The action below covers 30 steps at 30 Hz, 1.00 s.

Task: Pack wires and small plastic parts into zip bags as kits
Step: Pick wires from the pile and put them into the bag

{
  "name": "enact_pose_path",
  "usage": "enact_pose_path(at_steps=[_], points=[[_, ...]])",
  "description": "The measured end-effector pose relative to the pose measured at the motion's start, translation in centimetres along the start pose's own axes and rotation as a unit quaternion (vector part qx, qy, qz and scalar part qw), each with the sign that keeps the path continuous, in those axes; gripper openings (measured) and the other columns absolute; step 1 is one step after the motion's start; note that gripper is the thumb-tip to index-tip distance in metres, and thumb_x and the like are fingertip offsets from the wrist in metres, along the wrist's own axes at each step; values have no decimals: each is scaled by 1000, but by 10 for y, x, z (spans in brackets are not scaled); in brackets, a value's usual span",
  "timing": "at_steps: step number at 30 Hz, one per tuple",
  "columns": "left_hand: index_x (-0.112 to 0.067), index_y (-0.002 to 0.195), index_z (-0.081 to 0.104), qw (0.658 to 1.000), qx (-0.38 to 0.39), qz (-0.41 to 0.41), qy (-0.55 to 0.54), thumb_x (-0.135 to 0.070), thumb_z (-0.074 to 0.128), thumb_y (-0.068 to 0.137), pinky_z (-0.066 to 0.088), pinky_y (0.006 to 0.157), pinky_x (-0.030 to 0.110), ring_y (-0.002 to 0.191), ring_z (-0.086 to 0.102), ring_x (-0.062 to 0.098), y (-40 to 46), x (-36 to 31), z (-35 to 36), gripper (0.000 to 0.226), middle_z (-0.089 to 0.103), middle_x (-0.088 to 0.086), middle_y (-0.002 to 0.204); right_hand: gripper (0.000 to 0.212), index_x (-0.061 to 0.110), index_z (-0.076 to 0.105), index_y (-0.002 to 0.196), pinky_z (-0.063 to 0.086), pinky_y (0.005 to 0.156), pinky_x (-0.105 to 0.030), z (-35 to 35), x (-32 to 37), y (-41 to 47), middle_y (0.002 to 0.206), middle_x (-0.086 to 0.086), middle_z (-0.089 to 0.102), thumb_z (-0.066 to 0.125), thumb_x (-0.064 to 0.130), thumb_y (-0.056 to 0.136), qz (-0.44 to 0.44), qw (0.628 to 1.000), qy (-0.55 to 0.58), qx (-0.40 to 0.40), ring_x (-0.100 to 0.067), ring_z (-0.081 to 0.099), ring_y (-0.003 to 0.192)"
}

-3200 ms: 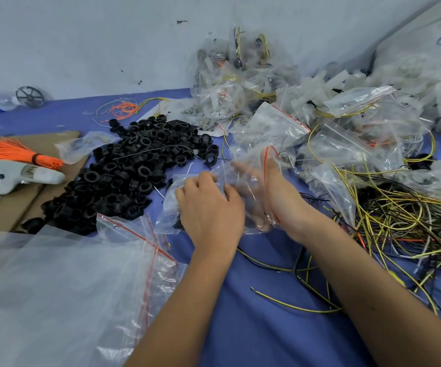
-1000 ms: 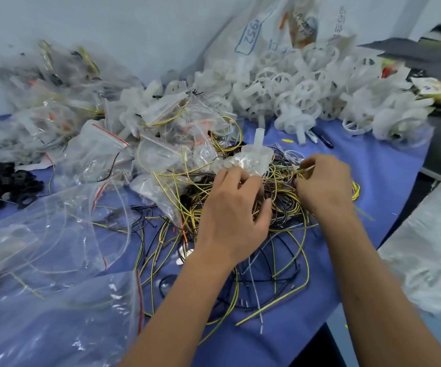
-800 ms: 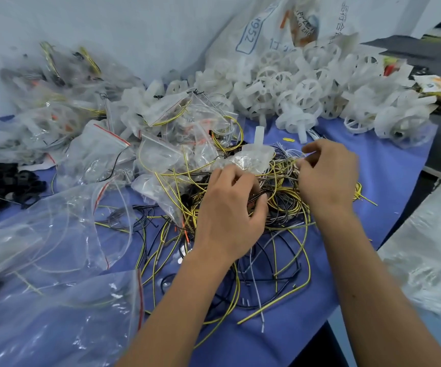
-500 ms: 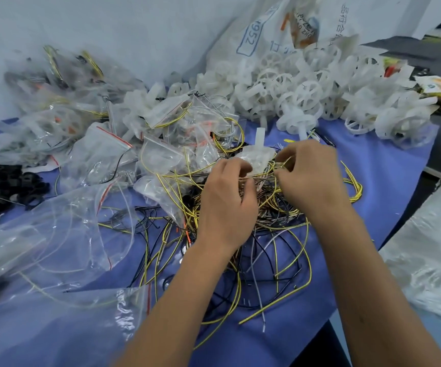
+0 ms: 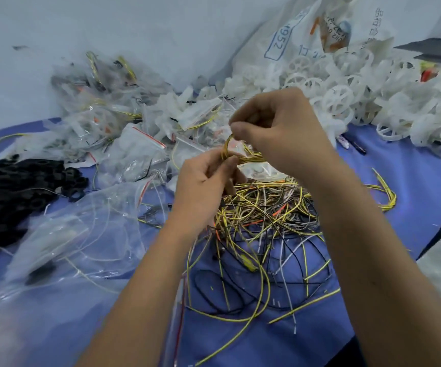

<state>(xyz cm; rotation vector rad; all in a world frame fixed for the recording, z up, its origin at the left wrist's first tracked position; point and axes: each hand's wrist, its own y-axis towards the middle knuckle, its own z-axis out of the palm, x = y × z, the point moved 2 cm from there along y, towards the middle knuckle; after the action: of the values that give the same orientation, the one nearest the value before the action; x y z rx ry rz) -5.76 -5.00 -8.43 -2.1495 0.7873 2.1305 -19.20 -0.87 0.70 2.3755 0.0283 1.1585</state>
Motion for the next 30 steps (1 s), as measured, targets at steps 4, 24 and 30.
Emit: enact_pose_path(at_steps=[4, 24, 30], points=[[-8, 85, 67, 993, -86, -78, -15, -14, 55, 105, 37, 46, 22, 45, 51, 8, -17, 8, -42, 24, 70, -3, 65, 15, 14, 76, 99, 53, 77, -30, 45, -4, 13, 84, 0, 75, 73, 24, 89, 8, 999, -46, -12, -11, 67, 76], [-12, 80, 71, 952, -270, -132, -51, -19, 62, 102, 37, 40, 19, 49, 54, 17, -61, 41, -124, 25, 66, 5, 64, 14, 3, 72, 99, 48, 51, -23, 192, -14, -29, 79, -17, 67, 69, 16, 95, 148, 886, 423, 123, -23, 61, 64], [-14, 82, 75, 959, -269, -50, 67, -30, 60, 101, 45, 46, 23, 58, 66, 22, -63, 22, -137, 28, 73, 1, 71, 8, 2, 70, 90, 47, 49, -25, 183, -16, -26, 63, -7, 63, 68, 9, 95, 146, 888, 435, 1, -21, 54, 55]])
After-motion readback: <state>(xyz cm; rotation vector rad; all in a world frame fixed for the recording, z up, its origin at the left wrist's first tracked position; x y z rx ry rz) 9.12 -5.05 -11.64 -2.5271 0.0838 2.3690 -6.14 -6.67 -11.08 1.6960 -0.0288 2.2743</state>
